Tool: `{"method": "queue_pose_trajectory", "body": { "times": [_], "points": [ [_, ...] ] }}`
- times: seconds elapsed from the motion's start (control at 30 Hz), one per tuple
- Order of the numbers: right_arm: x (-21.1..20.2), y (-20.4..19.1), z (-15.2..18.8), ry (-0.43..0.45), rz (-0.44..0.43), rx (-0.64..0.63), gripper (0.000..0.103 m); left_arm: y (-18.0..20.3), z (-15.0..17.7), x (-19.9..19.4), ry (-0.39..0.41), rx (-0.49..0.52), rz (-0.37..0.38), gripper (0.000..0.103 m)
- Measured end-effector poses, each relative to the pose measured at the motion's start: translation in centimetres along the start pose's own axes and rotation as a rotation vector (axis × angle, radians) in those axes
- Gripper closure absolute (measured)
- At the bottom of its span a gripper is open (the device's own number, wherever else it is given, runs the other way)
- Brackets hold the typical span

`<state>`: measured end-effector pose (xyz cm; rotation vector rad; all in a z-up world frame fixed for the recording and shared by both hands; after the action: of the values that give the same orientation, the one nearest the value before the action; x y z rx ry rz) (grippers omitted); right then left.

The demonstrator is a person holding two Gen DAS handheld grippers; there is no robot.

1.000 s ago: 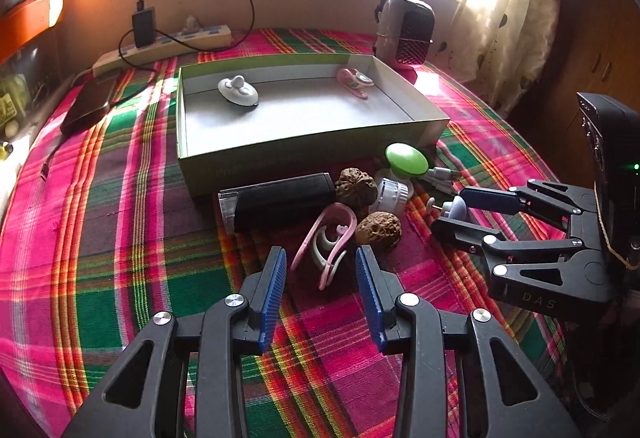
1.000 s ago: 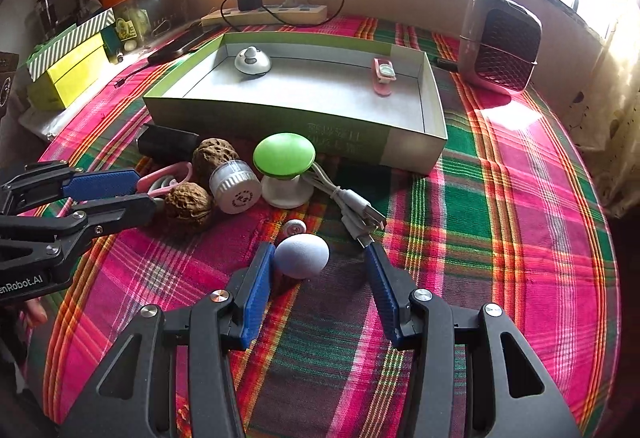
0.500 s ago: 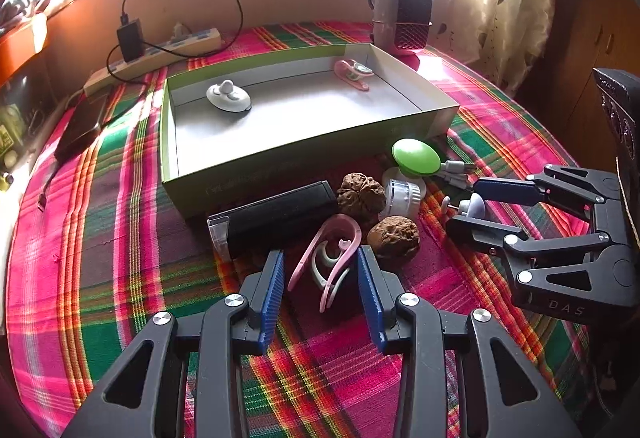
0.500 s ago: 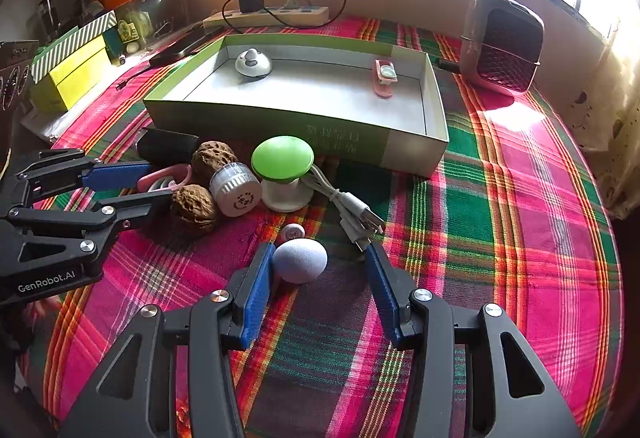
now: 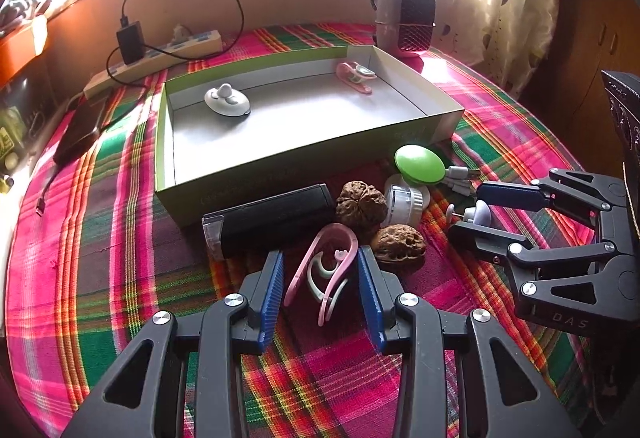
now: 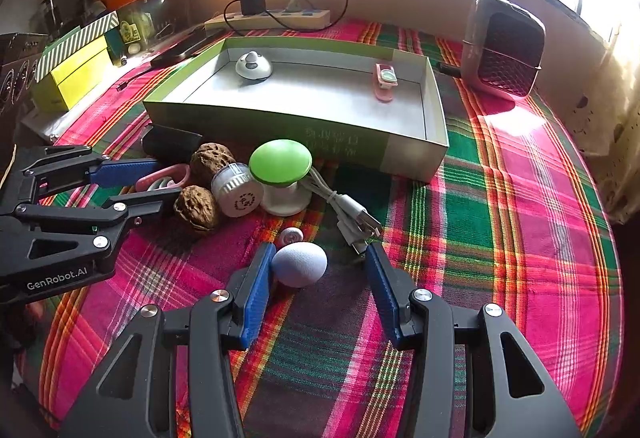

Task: Organize objects
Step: 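Grasp the pink curved clip with the left tool while the right tool grasps the white egg ball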

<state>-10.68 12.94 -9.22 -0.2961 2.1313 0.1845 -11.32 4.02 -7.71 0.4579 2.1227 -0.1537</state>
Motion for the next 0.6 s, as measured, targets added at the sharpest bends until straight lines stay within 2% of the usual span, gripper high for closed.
{"method": "queue_pose_trajectory", "body": {
  "times": [0.1,0.17,0.43,0.6],
  "points": [
    [-0.01,-0.03,-0.01,0.003,-0.002,-0.001,0.056,-0.24,0.02,-0.05,0.002,-0.008,-0.010,0.076],
    [-0.07,-0.02,-0.03,0.005,-0.005,-0.003,0.062,-0.52,0.05,-0.11,0.003,-0.018,-0.016,0.081],
    [-0.18,-0.19,-0.08,0.011,-0.012,-0.008,0.079,-0.66,0.20,-0.26,0.007,-0.032,-0.005,0.082],
    [-0.16,-0.14,-0.07,0.012,-0.015,-0.006,0.079,-0.65,0.32,-0.36,0.009,-0.034,-0.008,0.082]
  ]
}}
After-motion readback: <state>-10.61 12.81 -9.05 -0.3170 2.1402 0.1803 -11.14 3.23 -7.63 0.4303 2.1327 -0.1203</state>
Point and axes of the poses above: each gripper's, at about its wrist camera, not at the fingertips, and x roughly the way its jaws point, y to its right, z to its underside, the point moved 10 cm from there along x, roughly the way its jaws point, and after that the axes turned 5 degrees about -y, right-handed, at the moved point
